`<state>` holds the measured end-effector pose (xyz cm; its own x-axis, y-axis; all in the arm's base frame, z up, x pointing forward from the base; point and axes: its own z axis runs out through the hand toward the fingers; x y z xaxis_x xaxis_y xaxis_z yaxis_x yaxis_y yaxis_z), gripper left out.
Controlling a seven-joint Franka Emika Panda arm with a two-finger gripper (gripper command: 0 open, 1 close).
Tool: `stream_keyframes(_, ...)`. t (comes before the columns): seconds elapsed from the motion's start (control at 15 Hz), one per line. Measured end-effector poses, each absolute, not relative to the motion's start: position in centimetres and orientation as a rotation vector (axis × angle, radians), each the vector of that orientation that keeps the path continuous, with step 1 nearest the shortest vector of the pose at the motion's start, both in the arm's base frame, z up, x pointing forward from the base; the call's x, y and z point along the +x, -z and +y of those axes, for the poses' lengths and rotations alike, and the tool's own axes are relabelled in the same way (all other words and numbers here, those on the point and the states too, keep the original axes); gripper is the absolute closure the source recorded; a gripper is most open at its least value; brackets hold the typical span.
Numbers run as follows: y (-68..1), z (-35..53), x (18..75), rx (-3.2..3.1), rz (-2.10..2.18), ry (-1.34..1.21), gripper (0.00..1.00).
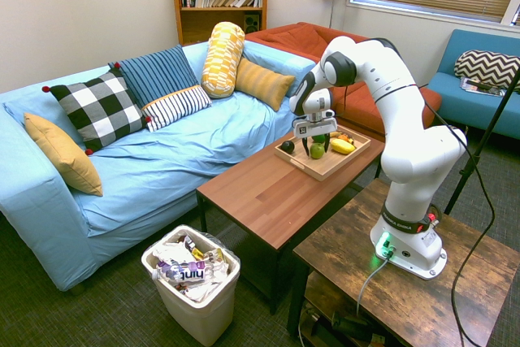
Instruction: Put the apple in the tray
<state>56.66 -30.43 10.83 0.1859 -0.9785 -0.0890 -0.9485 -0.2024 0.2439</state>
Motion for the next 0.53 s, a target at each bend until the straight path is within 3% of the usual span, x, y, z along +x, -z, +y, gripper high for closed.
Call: stream_keyframes(0.53, -20.4, -28.6, 55.8, 2.353, -1.857, 0.221, 0.0)
